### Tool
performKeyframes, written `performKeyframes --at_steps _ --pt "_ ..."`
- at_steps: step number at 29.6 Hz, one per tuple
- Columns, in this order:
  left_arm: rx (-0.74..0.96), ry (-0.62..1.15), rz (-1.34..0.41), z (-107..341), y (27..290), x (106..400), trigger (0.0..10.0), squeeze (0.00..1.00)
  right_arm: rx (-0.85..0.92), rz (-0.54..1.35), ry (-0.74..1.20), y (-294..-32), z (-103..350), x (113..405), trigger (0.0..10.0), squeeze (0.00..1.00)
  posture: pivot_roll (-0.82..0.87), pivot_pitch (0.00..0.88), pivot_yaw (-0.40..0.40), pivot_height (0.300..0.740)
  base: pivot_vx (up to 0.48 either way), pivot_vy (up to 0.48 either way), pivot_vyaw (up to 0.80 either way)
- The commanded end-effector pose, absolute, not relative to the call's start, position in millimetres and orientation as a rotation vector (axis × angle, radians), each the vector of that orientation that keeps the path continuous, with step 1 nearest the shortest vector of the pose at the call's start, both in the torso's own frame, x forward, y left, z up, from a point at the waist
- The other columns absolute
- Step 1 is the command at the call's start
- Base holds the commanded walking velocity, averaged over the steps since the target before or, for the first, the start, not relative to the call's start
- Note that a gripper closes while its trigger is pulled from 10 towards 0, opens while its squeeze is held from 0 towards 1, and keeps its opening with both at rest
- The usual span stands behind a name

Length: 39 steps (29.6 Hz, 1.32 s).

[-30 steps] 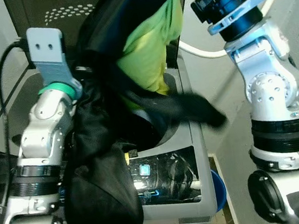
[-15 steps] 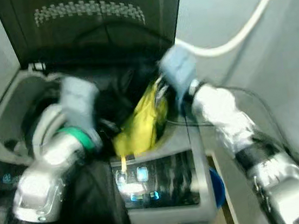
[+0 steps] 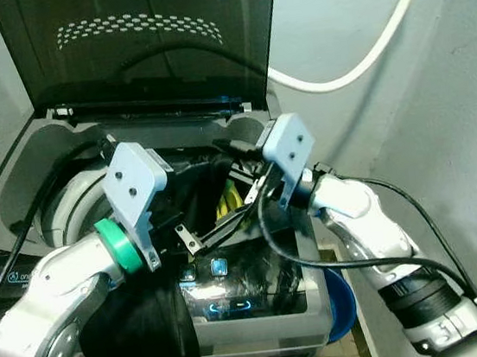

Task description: Clothes washing

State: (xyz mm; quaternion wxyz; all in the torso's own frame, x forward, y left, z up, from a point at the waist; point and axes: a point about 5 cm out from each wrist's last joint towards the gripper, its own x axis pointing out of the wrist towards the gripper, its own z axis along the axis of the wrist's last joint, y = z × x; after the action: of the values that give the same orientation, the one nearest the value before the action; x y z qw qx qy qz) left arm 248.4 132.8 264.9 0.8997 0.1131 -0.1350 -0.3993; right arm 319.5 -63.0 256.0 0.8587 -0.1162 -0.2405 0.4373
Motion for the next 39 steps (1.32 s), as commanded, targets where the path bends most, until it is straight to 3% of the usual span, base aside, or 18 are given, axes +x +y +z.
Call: performKeyframes --at_steps 1,8,15,17,19,25,29,33,35,36,39 --pt "0.223 -0.317 -0.821 269.4 132.7 244.8 10.0 0.0 -0.181 0.893 -0.576 -70.7 275.8 316.0 10.0 0.0 0.16 0.0 0.005 0.74 0.0 0.0 0.0" --pt "0.212 -0.348 -0.802 273.8 133.1 244.7 10.0 0.0 -0.194 0.94 -0.594 -74.6 283.8 311.6 10.0 0.0 0.17 0.0 0.0 0.74 0.0 0.0 0.0" --pt "0.16 -0.347 -0.741 278.3 144.7 248.7 10.0 0.0 -0.517 1.158 -0.51 -85.9 274.8 296.7 10.0 0.0 0.17 0.0 0.001 0.74 0.0 0.0 0.0" --pt "0.169 -0.345 -0.595 281.9 160.3 262.8 10.0 0.0 -0.66 1.259 -0.431 -98.4 269.6 291.9 10.0 0.0 0.17 0.0 0.001 0.74 0.0 0.0 0.0" --pt "0.176 -0.338 -0.541 282.6 166.3 268.3 10.0 0.0 -0.684 1.285 -0.413 -102.0 269.4 290.3 10.0 0.0 0.17 0.0 0.001 0.74 0.0 0.0 0.0" --pt "0.244 -0.275 -0.248 281.4 202.0 295.6 10.0 0.0 -0.655 1.33 -0.414 -108.2 280.7 284.0 10.0 0.0 0.16 0.0 0.011 0.74 0.0 0.0 0.0" --pt "0.247 -0.26 -0.155 282.6 214.8 301.7 10.0 0.0 -0.662 1.347 -0.406 -111.6 283.7 283.0 10.0 0.0 0.16 0.0 0.013 0.74 0.0 0.0 0.0" --pt "0.213 -0.299 -0.009 292.3 230.8 305.1 10.0 0.0 -0.602 1.206 -0.459 -125.6 301.0 300.2 10.0 0.0 0.16 0.0 0.012 0.74 0.0 0.0 0.0" --pt "0.139 -0.392 -0.179 303.0 208.7 294.2 10.0 0.0 -0.402 1.026 -0.583 -131.9 321.6 313.5 10.0 0.0 0.16 0.0 0.006 0.74 0.0 0.0 0.0" --pt "0.139 -0.392 -0.179 303.0 208.7 294.2 10.0 0.0 -0.402 1.026 -0.583 -131.9 321.6 313.5 10.0 0.0 0.16 0.0 0.006 0.74 0.0 0.0 0.0" --pt "0.117 -0.457 -0.397 307.0 180.1 278.7 10.0 0.0 -0.22 0.865 -0.652 -135.1 328.5 322.2 10.0 0.0 0.16 0.0 0.006 0.74 0.0 0.0 0.0"
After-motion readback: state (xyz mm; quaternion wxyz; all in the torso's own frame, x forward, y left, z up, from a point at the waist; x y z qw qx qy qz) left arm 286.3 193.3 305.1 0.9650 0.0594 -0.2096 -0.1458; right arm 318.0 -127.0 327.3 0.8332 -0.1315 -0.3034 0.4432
